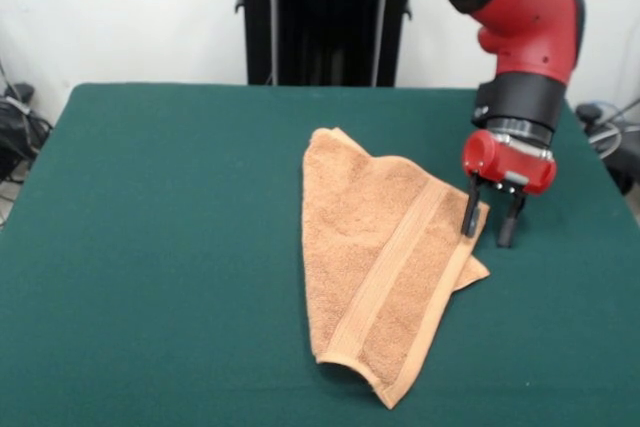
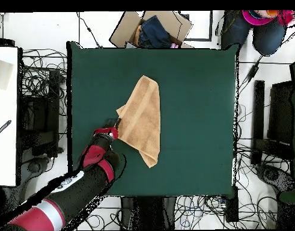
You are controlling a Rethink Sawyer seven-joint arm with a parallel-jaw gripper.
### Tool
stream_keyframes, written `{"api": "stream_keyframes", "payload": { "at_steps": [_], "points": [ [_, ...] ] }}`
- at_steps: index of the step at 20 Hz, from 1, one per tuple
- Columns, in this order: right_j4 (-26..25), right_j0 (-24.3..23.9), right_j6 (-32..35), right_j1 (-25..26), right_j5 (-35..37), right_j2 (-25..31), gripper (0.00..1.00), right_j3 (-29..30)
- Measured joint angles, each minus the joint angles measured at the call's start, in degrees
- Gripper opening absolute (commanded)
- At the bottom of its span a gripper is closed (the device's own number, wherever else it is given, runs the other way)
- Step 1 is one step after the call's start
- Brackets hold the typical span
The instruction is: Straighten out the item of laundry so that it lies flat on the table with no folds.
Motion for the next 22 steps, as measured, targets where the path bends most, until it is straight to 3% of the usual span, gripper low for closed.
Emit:
{"api": "stream_keyframes", "payload": {
  "at_steps": [22],
  "points": [
    [-8.5, -3.3, 0.0, -0.8, -5.6, 1.2, 1.00, 0.0]
  ]
}}
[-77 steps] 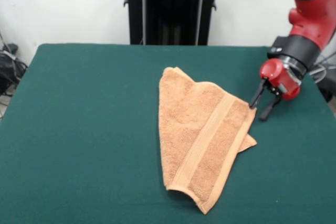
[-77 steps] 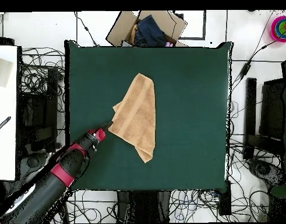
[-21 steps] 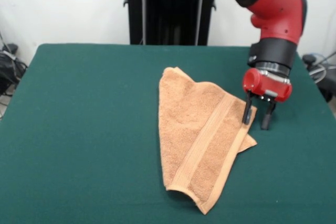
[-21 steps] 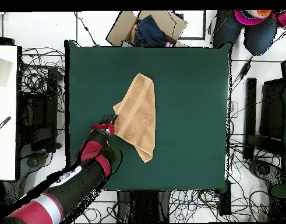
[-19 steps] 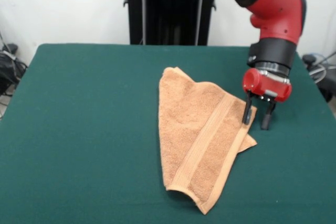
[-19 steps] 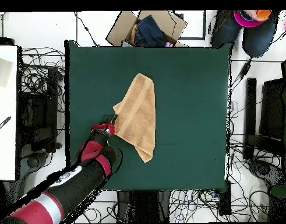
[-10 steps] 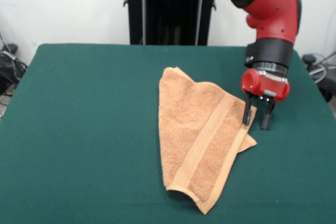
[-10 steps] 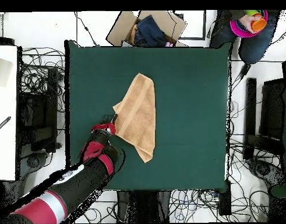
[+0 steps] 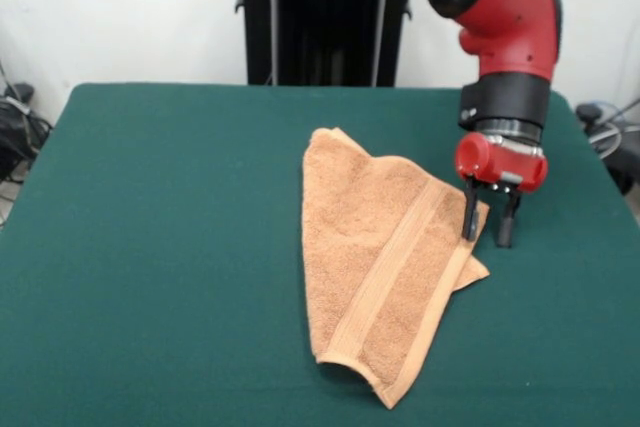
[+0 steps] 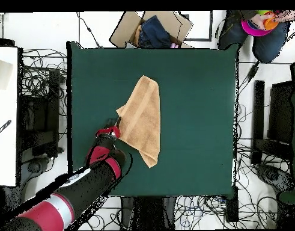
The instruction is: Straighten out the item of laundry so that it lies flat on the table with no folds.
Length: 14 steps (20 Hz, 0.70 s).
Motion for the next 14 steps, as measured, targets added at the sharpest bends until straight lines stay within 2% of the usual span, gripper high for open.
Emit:
{"api": "stream_keyframes", "payload": {
  "at_steps": [14],
  "points": [
    [-3.7, -2.3, 0.0, -1.6, -0.1, 1.7, 1.00, 0.0]
  ]
}}
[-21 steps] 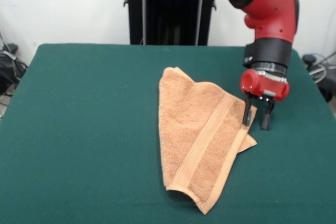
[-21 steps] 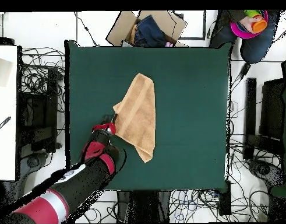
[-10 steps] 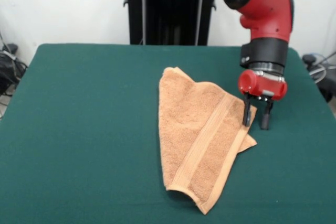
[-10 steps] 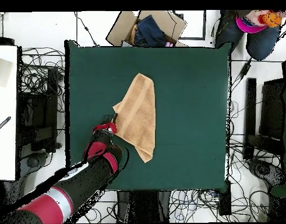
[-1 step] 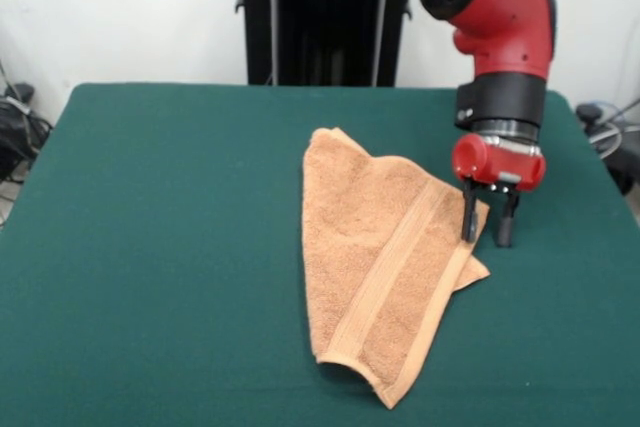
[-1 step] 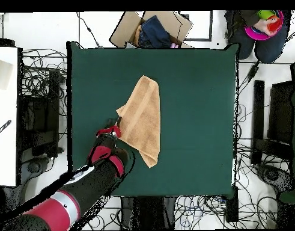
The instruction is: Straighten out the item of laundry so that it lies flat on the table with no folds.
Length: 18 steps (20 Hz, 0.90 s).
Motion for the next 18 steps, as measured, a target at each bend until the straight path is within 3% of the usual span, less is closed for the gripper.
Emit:
{"api": "stream_keyframes", "payload": {
  "at_steps": [18],
  "points": [
    [-3.9, -2.1, 0.0, -1.2, -0.8, 1.4, 1.00, 0.0]
  ]
}}
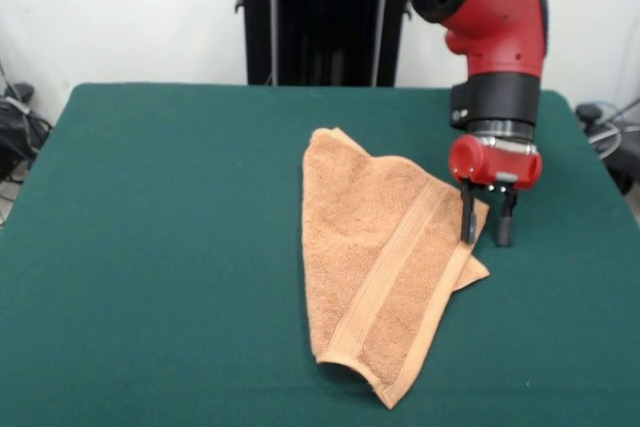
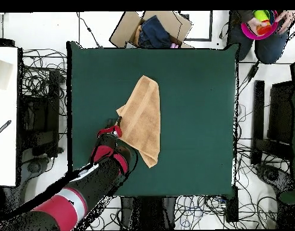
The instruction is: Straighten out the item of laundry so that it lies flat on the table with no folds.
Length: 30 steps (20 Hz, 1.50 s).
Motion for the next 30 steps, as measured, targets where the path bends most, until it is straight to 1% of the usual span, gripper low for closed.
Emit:
{"api": "stream_keyframes", "payload": {
  "at_steps": [16, 22, 30],
  "points": [
    [-0.4, -0.1, 0.0, -0.6, 0.0, 0.5, 1.00, 0.7],
    [0.6, 0.3, 0.0, -0.5, 0.0, 0.5, 1.00, 1.0],
    [0.6, 0.3, 0.0, -0.5, 0.0, 0.5, 1.00, 1.0]
  ]
}}
